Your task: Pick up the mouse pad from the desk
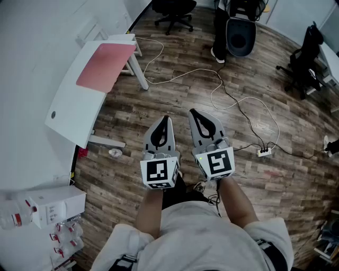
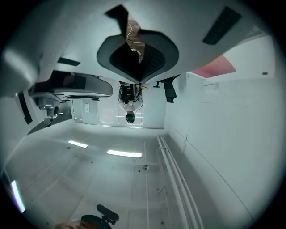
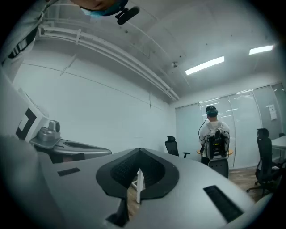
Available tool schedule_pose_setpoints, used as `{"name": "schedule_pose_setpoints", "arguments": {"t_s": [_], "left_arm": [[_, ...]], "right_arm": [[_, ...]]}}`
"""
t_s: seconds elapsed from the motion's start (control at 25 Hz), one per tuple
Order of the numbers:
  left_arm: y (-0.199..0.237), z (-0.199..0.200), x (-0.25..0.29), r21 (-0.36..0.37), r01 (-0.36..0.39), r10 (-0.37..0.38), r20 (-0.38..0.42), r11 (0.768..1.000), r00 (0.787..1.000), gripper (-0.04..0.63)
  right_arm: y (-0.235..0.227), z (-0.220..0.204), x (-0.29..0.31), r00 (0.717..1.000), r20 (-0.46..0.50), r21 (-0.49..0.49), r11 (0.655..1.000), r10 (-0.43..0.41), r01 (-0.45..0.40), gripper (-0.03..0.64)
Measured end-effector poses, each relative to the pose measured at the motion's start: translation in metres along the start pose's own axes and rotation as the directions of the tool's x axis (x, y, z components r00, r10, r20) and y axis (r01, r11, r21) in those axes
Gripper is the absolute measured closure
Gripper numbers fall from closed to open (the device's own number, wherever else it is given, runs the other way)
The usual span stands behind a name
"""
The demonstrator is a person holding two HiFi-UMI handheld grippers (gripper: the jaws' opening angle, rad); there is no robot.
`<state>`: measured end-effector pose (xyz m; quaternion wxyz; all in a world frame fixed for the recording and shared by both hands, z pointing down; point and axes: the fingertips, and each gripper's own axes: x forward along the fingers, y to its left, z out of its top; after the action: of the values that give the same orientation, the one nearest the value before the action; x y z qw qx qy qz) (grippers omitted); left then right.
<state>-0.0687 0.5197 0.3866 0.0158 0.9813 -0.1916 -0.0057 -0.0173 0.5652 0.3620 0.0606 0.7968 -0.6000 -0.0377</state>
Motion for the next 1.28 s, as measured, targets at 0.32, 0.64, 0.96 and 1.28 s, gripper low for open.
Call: {"name": "schedule_pose_setpoints", "arguments": {"t_s": [0.32, 0.64, 0.96, 1.28], "left_arm": [[0.075, -0.007, 0.034, -0.068, -0.012, 0.009, -0.048, 0.998, 0.999, 0.583], [0.127, -0.002, 0.069, 0.007, 0.053, -0.052, -0.092, 0.999, 0.994, 0.583], [0.185, -0.026, 0.083, 0.015, -0.036, 0.038, -0.174, 0.999, 0.984, 0.583], [0.25, -0.056, 0.141, -0.04, -0.164, 0.152, -0.203, 0.986, 0.967, 0.583]], "right_arm": [[0.012, -0.003, 0.082, 0.999, -0.023, 0.021, 0.999, 0.036, -0.035, 0.577], [0.023, -0.003, 0.154, 0.995, -0.075, -0.01, 0.998, 0.068, -0.069, 0.576], [0.035, -0.022, 0.212, 0.98, -0.129, -0.006, 0.988, 0.151, -0.153, 0.577], [0.029, -0.058, 0.31, 0.94, -0.152, 0.039, 0.953, 0.304, -0.301, 0.575]]}}
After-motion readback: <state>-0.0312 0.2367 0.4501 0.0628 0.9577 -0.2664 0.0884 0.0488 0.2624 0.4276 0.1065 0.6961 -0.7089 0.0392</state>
